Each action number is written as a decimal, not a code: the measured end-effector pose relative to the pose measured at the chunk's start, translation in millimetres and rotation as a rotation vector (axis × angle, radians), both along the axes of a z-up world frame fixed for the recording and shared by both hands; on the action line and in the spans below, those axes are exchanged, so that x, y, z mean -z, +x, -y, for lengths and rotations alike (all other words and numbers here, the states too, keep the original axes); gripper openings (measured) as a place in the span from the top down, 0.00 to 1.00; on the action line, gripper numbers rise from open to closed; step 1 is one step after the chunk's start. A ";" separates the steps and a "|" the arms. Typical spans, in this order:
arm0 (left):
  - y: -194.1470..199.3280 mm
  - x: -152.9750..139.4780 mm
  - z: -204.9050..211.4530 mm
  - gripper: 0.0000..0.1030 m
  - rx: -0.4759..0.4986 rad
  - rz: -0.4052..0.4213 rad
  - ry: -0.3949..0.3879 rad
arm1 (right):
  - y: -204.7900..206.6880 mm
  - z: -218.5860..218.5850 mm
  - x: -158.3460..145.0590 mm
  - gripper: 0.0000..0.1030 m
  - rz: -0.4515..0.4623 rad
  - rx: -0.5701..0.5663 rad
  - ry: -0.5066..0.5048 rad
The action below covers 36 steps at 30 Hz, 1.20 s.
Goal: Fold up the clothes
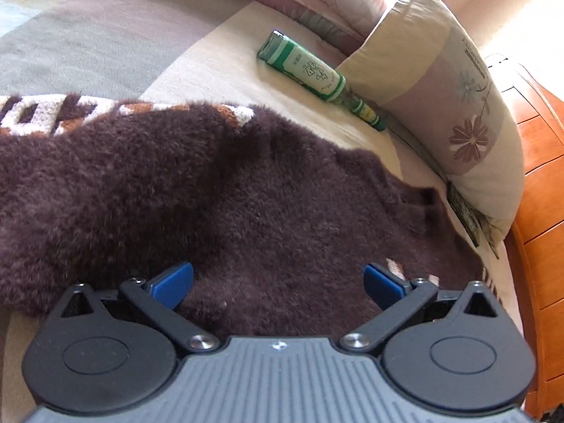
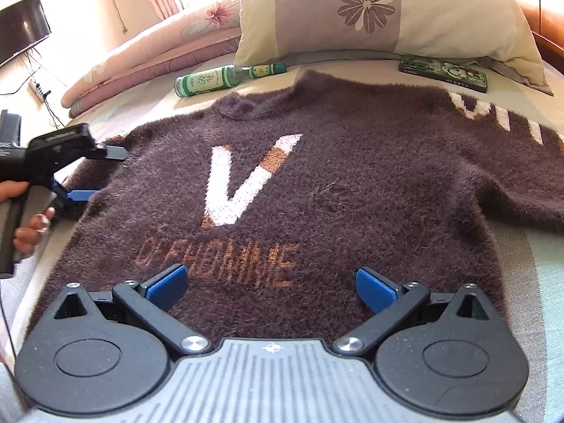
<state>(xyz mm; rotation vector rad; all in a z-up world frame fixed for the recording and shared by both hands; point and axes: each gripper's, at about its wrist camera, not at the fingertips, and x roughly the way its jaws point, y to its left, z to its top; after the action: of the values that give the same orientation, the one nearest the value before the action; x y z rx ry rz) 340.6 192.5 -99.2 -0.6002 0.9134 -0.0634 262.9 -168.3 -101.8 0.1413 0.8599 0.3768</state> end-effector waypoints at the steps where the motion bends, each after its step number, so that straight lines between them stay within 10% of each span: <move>1: -2.0 -8.1 -5.3 0.01 -0.003 0.015 -0.008 | 0.1 0.1 0.4 0.00 0.001 0.001 0.000; 8: -13.2 -67.3 -79.3 0.01 -0.155 0.168 0.026 | 0.6 -0.8 2.2 0.00 0.006 0.005 -0.008; 17: 22.1 -2.6 -140.5 0.01 -0.238 -0.093 0.025 | 2.7 -6.1 7.2 0.00 0.021 0.002 -0.050; 27: 16.1 3.9 -191.4 0.04 -0.402 -0.108 0.234 | 3.4 -10.6 11.5 0.00 0.041 -0.008 -0.095; 31: 23.3 -9.4 -164.9 0.05 -0.335 -0.111 0.253 | 3.1 -10.9 11.3 0.00 0.041 -0.007 -0.096; 36: 32.7 -34.0 -101.5 0.04 -0.133 0.048 0.093 | 2.5 -10.9 10.7 0.00 0.040 -0.006 -0.092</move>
<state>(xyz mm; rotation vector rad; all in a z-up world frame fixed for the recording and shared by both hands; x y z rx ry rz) 373.3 294.1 -65.2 -0.5696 0.8237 0.0834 265.4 -157.5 -112.5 0.0462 0.8368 0.3439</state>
